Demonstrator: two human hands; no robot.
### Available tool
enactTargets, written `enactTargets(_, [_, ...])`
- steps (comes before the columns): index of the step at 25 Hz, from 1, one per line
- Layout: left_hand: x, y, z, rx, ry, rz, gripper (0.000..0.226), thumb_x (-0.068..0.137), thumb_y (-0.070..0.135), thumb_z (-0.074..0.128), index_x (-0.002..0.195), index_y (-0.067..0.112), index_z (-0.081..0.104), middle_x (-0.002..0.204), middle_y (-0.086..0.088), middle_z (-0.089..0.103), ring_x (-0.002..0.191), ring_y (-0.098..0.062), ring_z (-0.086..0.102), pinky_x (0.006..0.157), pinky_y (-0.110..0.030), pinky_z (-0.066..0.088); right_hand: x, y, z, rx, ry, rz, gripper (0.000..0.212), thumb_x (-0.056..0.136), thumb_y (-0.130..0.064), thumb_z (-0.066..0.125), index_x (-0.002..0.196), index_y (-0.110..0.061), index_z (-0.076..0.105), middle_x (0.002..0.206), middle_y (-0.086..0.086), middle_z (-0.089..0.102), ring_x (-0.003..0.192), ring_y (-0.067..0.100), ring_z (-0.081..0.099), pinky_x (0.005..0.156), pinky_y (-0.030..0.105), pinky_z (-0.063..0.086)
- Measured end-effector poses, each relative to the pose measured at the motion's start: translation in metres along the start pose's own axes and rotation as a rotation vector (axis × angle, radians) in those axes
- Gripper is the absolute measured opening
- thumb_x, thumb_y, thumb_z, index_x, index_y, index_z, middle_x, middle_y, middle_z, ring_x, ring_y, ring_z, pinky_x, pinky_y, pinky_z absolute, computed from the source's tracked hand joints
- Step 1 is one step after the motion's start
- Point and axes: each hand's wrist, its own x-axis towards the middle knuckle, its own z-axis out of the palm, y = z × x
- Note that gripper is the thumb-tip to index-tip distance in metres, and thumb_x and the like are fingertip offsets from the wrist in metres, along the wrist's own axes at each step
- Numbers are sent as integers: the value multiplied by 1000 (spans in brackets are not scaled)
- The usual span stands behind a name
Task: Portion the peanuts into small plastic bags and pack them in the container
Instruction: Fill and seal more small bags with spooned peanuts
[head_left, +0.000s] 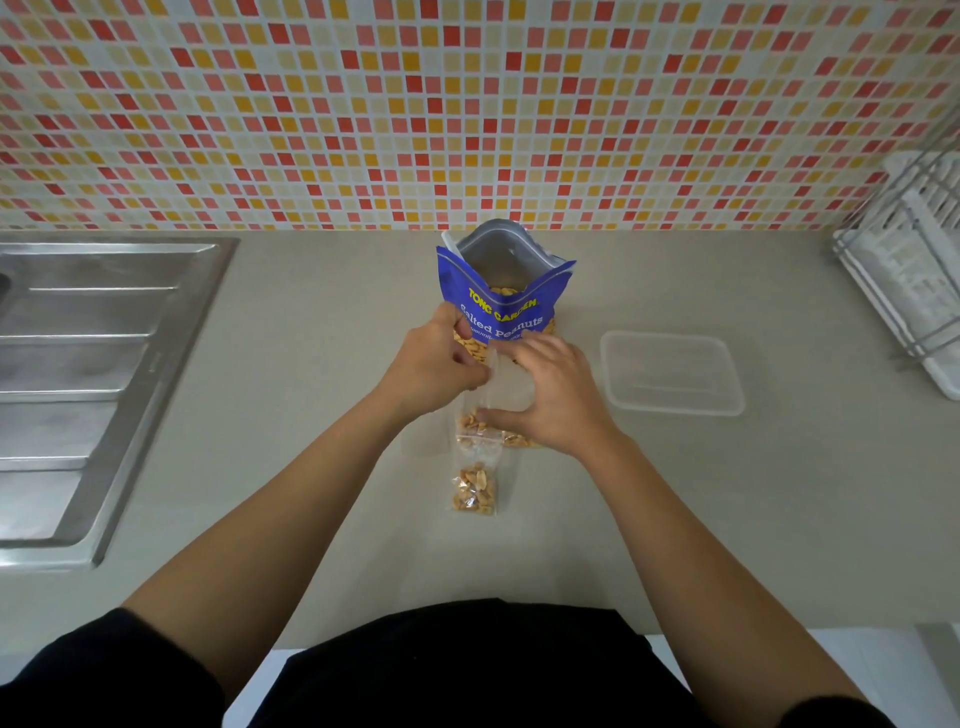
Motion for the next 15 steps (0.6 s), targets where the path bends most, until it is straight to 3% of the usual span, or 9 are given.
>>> enactTargets(7, [4,1,1,98,28,-22,33,78,16,70,93,19,40,80,0,66,74,-17,63,61,-23,47,0,-1,-1,-8,106,-30,61,59,-63,65,108,-26,64,108,-7,66,109,17,55,93,39,38])
enactTargets(9, [2,2,-1,93,60,1,27,79,26,70,92,17,48,76,1,67,72,-14,64,62,-22,48,-1,-1,-4,45,127,-15,56,61,-62,64,105,-27,64,102,-13,65,102,11,56,91,38,41])
enactTargets(12, [14,11,-18,9,421,100,24,85,35,63,89,12,61,70,8,60,62,-4,55,58,-9,41,-2,3,-14,331,204,59,50,62,-52,76,103,-25,64,94,-25,59,92,-9,52,88,22,43])
enactTargets(13, [25,14,-27,7,512,117,27,87,37,60,95,11,64,76,7,61,66,-4,54,62,-9,42,-1,3,-18,429,237,99,50,62,-47,79,105,-26,64,96,-25,59,93,-11,53,87,16,43])
enactTargets(15, [50,17,-41,78,511,106,41,88,44,57,113,12,62,101,-2,63,87,-10,56,75,-22,46,3,1,-28,572,266,179,49,63,-41,80,107,-32,61,103,-19,62,99,-8,56,88,11,42])
